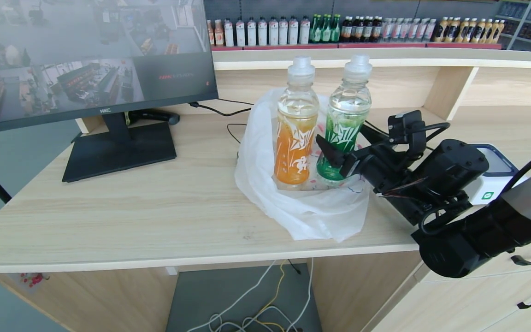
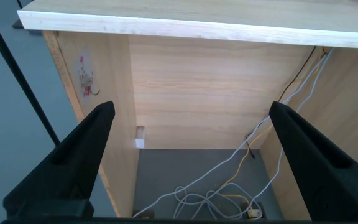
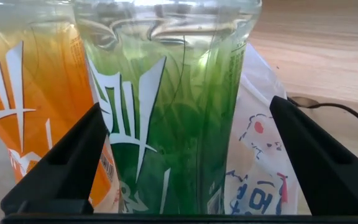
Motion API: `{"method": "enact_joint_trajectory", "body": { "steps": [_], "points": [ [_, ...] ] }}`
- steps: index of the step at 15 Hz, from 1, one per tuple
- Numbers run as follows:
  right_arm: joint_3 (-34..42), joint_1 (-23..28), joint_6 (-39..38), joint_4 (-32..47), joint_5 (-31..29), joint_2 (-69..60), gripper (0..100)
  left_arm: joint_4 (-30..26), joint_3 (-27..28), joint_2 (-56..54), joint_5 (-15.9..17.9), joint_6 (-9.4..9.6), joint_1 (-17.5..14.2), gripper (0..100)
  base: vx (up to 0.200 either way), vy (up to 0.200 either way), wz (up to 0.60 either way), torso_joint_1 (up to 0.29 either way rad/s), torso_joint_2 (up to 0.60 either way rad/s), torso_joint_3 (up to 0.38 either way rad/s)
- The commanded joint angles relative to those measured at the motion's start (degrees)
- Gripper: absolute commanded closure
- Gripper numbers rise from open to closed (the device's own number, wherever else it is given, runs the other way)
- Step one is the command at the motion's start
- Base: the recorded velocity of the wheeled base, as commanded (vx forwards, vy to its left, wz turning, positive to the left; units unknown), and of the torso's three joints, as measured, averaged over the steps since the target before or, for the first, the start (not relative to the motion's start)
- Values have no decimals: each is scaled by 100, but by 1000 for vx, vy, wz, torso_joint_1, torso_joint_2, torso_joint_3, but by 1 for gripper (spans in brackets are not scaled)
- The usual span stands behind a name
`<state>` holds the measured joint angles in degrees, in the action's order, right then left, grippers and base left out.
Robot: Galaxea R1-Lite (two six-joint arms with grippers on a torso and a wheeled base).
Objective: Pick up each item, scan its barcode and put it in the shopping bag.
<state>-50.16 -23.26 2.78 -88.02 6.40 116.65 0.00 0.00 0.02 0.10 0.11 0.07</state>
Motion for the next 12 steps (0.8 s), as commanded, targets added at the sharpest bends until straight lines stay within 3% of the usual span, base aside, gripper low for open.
{"method": "enact_joint_trajectory", "body": {
  "steps": [1, 4, 12],
  "points": [
    [-2, -3, 3, -5, 2, -20, 0, 0, 0, -2, -1, 7, 1, 0, 0, 0, 0, 0, 0, 0],
    [138, -65, -32, -23, 2, -266, 0, 0, 0, -2, -1, -2, 1, 0, 0, 0, 0, 0, 0, 0],
    [1518, -109, -41, -75, -16, -1593, 0, 0, 0, -2, -1, 24, 1, 0, 0, 0, 0, 0, 0, 0]
  ]
}}
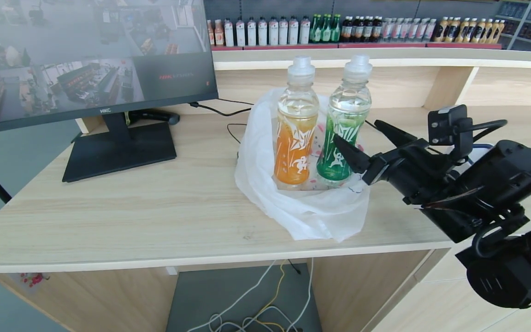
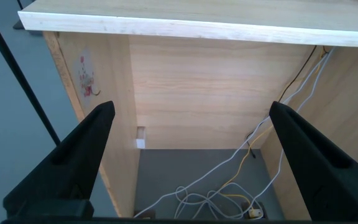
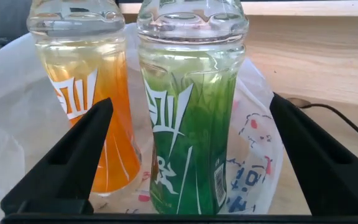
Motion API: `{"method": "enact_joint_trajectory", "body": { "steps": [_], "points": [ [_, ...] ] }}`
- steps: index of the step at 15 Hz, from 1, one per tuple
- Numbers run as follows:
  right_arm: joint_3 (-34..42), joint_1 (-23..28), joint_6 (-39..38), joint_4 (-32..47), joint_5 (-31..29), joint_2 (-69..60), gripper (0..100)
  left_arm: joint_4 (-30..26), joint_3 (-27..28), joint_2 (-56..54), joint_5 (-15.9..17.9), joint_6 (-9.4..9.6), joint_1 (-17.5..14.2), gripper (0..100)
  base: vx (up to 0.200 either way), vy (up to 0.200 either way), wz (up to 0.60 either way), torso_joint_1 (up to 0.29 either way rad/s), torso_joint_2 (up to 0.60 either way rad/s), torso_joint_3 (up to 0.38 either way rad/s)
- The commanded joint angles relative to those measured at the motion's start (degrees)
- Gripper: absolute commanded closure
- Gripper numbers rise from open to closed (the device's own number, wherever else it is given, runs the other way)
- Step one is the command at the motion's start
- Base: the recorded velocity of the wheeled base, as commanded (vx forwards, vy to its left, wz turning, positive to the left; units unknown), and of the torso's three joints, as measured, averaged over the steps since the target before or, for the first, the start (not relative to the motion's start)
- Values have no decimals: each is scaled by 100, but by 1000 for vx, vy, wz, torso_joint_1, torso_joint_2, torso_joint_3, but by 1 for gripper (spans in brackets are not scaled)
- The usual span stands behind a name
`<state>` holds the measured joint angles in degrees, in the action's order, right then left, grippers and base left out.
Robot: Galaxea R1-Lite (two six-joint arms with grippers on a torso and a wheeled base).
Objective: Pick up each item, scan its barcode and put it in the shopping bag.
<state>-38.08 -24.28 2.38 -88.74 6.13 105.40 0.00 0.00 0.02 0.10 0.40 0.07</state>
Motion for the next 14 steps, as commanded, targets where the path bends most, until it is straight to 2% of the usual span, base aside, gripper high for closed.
{"method": "enact_joint_trajectory", "body": {
  "steps": [1, 6, 8, 9, 10, 11, 12, 13, 14],
  "points": [
    [548, -6, 0, -12, 11, -714, 0, 0, 0, -2, -1, 4, 1, 0, 0, 0, 0, 0, 0, 0],
    [2332, 161, -27, -74, 2, -2489, 0, 0, 0, -2, -1, -5, 1, 0, 0, 0, 0, 0, 0, 0],
    [3422, 337, -71, -21, -33, -3588, 0, 0, 0, -2, -1, -5, 1, 0, 0, 0, 0, 0, 0, 0],
    [3782, 354, 8, -21, -112, -4124, 0, 0, 0, -2, -1, -5, 1, 0, 0, 0, 0, 0, 0, 0],
    [3808, 407, 26, 120, -270, -4449, 0, 0, 0, -2, -1, 4, 1, 0, 0, 0, 0, 0, 0, 0],
    [3808, 521, -36, 691, -763, -4915, 0, 0, 0, -2, -1, -5, 1, 0, 0, 0, 0, 0, 0, 0],
    [3808, 521, -88, 1130, -912, -5205, 0, 0, 0, -2, -1, -14, 1, 0, 0, 0, 0, 0, 0, 0],
    [3808, 521, -80, 2220, -947, -5847, 0, 0, 0, -2, -1, -23, 1, 0, 0, 0, 0, 0, 0, 0],
    [3703, 363, 44, 3793, -850, -6849, 0, 0, 0, -2, -1, -23, 1, 0, 0, 0, 0, 0, 0, 0]
  ]
}}
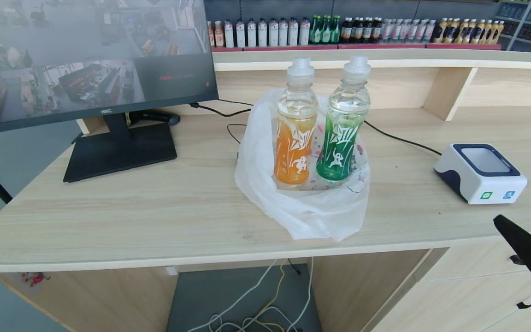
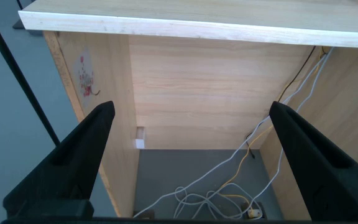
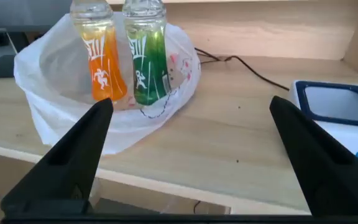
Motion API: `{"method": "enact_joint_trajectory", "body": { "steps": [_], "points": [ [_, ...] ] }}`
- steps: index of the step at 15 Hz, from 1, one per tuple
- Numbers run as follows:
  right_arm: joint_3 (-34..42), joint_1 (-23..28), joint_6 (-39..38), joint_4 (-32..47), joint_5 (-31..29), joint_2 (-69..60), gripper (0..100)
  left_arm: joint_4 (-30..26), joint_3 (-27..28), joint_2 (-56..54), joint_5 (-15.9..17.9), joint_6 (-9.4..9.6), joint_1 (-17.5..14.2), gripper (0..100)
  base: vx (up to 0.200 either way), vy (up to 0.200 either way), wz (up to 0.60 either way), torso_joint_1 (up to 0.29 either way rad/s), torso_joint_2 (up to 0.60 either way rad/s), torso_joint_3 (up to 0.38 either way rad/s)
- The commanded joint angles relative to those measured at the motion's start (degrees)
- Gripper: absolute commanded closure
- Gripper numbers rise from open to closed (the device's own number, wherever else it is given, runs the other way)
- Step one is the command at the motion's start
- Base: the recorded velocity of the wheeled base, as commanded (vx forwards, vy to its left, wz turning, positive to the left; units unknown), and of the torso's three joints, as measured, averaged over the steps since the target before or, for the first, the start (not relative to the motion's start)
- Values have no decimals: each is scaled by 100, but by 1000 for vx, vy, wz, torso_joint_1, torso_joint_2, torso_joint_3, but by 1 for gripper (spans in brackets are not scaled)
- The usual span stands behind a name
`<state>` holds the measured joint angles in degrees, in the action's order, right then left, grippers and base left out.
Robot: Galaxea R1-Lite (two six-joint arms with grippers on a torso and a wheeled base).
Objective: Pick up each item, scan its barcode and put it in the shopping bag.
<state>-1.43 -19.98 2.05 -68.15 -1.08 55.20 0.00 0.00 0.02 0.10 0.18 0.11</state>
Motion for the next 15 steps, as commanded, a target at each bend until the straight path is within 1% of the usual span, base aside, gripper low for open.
{"method": "enact_joint_trajectory", "body": {
  "steps": [1, 2, 4, 6, 9, 10, 11, 15],
  "points": [
    [90, -173, 94, 2402, -129, -2312, 0, 0, 0, -2, -1, -1, -2, 0, 0, 0, 0, 0, 0, 0],
    [107, -182, 103, 2754, -129, -2532, 0, 0, 0, -2, -1, -1, -2, 0, 0, 0, 0, 0, 0, 0],
    [125, -419, 173, 4099, -102, -3270, 0, 0, 0, -2, -1, -1, -2, 0, 0, 0, 0, 0, 0, 0],
    [125, -665, 252, 5241, -102, -4087, 0, 0, 0, -2, -1, -1, -2, 0, 0, 0, 0, 0, 0, 0],
    [81, -709, 349, 6674, -76, -5423, 0, 0, 0, -2, -1, -9, -2, 0, 0, 0, 0, 0, 0, 0],
    [2, -674, 349, 6876, -67, -5502, 0, 0, 0, -2, -1, -9, -2, 0, 0, 0, 0, 0, 0, 0],
    [-7, -551, 323, 6876, -67, -5467, 0, 0, 0, -2, -1, -1, -2, 0, 0, 0, 0, 0, 0, 0],
    [125, 776, 59, 6841, -41, -4861, 0, 0, 0, -2, -1, 8, -2, 0, 0, 0, 0, 0, 0, 0]
  ]
}}
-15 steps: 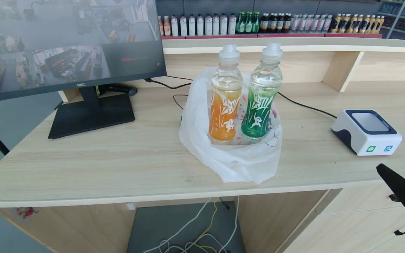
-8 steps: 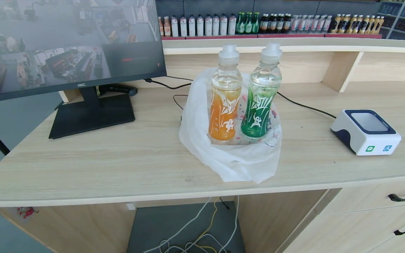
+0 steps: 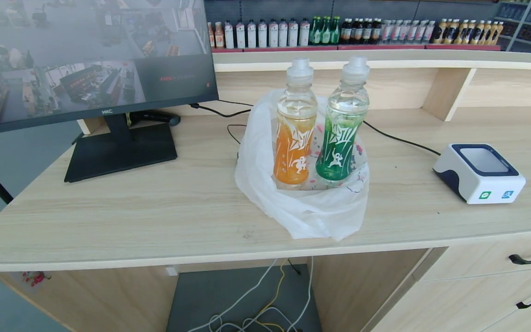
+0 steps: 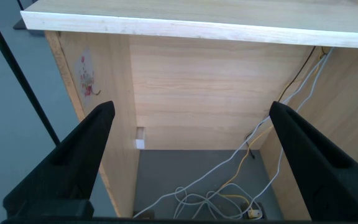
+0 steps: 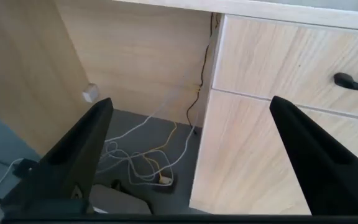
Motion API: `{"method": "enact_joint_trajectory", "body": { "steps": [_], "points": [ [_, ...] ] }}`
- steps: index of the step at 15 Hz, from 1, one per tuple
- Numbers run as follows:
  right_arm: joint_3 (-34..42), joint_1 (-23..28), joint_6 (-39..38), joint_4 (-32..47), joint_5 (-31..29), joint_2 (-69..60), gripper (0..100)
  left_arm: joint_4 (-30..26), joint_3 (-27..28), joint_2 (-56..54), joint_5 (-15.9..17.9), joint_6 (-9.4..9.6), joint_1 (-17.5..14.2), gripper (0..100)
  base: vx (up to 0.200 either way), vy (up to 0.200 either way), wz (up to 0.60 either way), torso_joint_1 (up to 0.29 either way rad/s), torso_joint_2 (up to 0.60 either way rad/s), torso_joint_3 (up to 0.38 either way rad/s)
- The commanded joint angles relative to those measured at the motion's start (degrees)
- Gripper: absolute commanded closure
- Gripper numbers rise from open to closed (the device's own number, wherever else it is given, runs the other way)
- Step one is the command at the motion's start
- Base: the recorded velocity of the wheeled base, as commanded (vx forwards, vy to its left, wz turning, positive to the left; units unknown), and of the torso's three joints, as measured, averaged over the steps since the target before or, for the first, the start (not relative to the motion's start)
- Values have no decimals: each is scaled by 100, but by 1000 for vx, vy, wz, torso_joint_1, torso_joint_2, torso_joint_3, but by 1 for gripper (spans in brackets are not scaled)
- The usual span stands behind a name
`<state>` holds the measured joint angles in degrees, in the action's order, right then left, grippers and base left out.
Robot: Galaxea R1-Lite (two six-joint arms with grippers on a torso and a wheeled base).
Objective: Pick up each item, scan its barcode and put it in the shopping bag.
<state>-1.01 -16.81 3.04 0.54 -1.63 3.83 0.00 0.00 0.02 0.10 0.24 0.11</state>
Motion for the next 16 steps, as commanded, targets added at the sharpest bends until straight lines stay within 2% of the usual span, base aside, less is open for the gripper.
{"method": "enact_joint_trajectory", "body": {
  "steps": [1, 3, 5, 7, 9, 12, 15, 16],
  "points": [
    [75, 705, -31, -27, 14, 276, 0, 0, 0, -2, -1, -7, -2, 0, 0, 0, 0, 0, 0, 0],
    [75, 934, -163, -27, 5, 162, 0, 0, 0, -2, -1, 20, -2, 0, 0, 0, 0, 0, 0, 0],
    [75, 943, -145, -18, 5, 171, 0, 0, 0, -2, -1, 11, -2, 0, 0, 0, 0, 0, 0, 0],
    [75, 1664, -128, -27, 5, 250, 0, 0, 0, -2, -1, 2, -2, 0, 0, 0, 0, 0, 0, 0],
    [84, 1479, -66, -27, 93, -40, 0, 0, 0, -2, -1, 2, -2, 0, 0, 0, 0, 0, 0, 0],
    [92, 1655, -295, -62, 128, -374, 0, 0, 0, -2, -1, 2, -2, 0, 0, 0, 0, 0, 0, 0],
    [92, 1655, -260, -54, 128, -374, 0, 0, 0, -2, -1, 2, -2, 0, -200, 0, 0, 2, 6, 1],
    [92, 1655, -268, -54, 128, -374, 0, 0, 0, -2, -1, 2, -2, 0, 0, 0, 0, 0, 0, 0]
  ]
}}
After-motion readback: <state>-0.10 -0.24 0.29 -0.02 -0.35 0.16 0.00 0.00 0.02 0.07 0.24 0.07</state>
